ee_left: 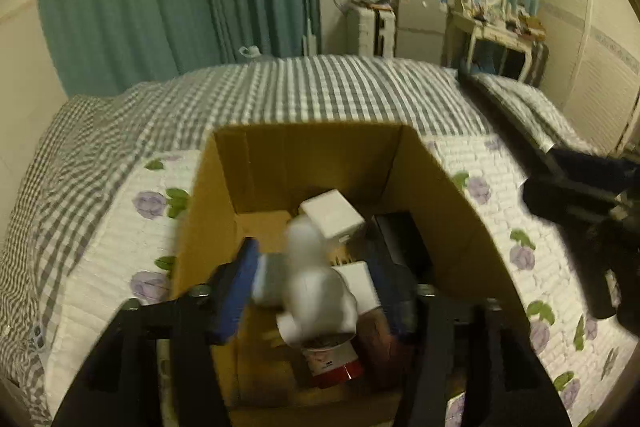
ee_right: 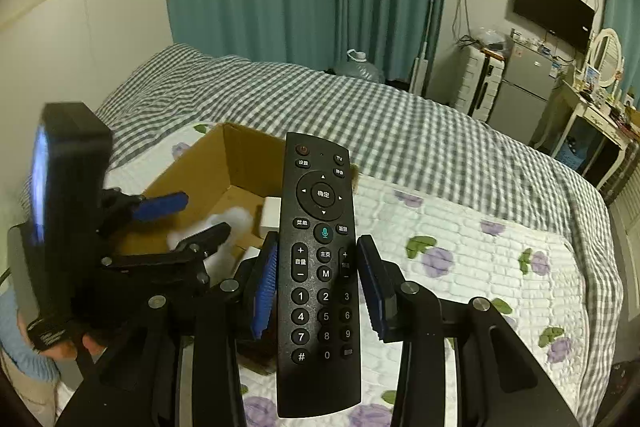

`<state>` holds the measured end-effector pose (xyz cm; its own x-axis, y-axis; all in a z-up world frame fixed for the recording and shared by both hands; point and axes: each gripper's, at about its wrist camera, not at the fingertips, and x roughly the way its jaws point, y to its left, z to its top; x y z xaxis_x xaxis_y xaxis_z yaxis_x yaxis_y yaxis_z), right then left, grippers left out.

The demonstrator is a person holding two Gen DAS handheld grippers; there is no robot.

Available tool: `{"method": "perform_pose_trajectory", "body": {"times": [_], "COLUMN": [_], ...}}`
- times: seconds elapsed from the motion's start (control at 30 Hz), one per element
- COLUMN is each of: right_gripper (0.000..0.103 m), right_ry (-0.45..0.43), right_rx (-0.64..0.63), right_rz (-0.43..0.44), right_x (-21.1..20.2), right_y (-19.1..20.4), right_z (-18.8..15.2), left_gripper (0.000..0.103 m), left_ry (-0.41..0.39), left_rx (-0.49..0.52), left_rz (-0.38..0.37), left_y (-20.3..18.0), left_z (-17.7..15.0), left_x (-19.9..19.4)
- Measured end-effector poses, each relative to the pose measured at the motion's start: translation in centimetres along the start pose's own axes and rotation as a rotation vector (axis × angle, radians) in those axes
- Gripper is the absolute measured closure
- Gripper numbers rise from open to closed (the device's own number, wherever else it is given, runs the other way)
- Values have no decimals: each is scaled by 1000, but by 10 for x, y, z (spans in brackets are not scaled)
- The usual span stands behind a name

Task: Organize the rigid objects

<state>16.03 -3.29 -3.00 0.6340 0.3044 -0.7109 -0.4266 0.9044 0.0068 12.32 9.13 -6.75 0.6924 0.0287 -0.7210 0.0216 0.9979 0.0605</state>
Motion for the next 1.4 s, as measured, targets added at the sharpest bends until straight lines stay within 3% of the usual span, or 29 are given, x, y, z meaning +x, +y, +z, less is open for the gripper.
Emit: {"method": "perform_pose_trajectory", "body": {"times": [0.17,0.4,0.53,0.67,0.83,0.87,0.93,1.03,1.17,1.23,1.4], "right_gripper": [65,65,65,65,62,50,36,36,20,19,0], "right_ry": [-19,-11,32,66,55,45,16,-24,-129,-177,-296], "right_rx": [-10,29,48,59,116,128,142,120,99,98,95], "right_rz": [24,63,60,42,23,29,20,-7,-82,-101,-160], "right_x": [-2,22,55,81,87,84,69,36,-29,-62,-125], "right_y": [8,20,27,32,24,21,14,7,-9,-17,-26], "right_z": [16,36,36,31,24,23,23,24,18,14,1], "left_gripper": [38,34,33,33,32,31,29,26,25,24,23], "left_ry": [-48,-92,-84,-63,-94,-104,-126,-169,-250,-290,-373], "left_rx": [-109,-176,-154,-173,-208,-215,-234,-257,-258,-217,-147], "left_rz": [-12,29,91,94,100,103,116,107,86,101,89], "left_y": [24,49,52,56,62,63,62,59,47,35,6], "left_z": [5,9,9,6,5,5,4,3,5,8,11], "left_x": [-21,-38,-33,-31,-40,-43,-49,-59,-88,-108,-151]}}
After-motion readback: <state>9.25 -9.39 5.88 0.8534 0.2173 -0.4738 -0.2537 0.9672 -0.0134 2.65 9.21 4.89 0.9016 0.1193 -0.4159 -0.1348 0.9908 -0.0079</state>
